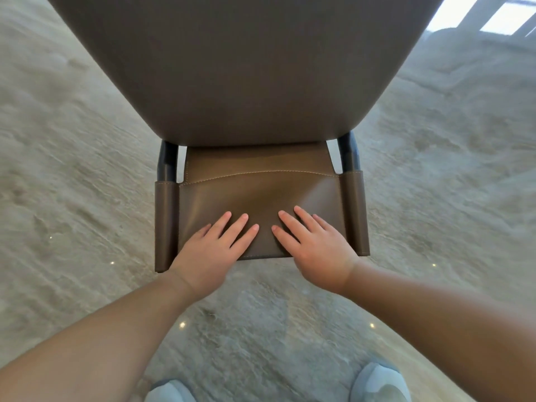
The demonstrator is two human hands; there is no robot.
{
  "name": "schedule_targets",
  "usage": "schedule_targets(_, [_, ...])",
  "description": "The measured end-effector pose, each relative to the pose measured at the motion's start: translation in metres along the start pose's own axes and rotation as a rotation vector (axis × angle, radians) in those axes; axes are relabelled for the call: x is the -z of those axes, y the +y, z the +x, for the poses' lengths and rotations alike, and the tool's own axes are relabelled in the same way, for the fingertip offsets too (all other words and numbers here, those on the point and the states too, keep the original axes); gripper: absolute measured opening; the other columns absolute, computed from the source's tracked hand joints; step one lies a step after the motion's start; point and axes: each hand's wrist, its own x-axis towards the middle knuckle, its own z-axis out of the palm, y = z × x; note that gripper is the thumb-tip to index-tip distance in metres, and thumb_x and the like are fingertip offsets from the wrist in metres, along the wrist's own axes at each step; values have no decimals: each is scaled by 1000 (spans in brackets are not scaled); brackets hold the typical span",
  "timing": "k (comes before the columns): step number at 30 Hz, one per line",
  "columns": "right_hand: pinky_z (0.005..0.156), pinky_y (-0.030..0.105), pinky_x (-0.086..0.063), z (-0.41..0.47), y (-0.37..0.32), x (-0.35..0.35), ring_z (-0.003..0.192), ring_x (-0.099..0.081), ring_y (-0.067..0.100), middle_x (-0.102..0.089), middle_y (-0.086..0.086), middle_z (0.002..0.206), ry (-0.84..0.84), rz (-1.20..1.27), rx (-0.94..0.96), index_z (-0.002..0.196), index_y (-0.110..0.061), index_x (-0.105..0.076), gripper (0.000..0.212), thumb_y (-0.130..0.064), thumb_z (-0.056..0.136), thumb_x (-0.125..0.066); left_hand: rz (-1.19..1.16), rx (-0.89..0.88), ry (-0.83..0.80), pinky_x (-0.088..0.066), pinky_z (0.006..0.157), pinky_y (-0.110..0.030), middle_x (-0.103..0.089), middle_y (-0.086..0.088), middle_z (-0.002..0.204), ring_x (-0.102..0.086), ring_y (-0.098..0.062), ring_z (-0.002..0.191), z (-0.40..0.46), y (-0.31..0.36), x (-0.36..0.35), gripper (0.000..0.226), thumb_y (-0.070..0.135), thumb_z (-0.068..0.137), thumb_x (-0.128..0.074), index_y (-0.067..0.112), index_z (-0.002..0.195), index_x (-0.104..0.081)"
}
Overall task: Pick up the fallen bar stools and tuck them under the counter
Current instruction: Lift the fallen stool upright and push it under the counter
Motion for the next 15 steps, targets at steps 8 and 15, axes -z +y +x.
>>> schedule_targets(8, [84, 48, -56, -9, 9, 151, 124, -55, 43, -54, 18, 141, 189, 85, -53, 140, -10, -50, 66, -7, 77, -72, 15, -110, 168, -58, 71, -41, -56, -14, 140, -59, -38, 120, -25, -32, 150, 81, -8, 68, -65, 19, 143, -49])
schedule_targets(15, [66, 44, -61, 9, 35, 305, 115, -62, 40, -61, 16, 134, 339, 77, -89, 136, -8, -56, 66, 3, 73, -72, 127, -281, 312, -57, 62, -40, -57, -17, 137, -62, -41, 114, -30, -93, 305, 64, -7, 84, -23, 7, 141, -47])
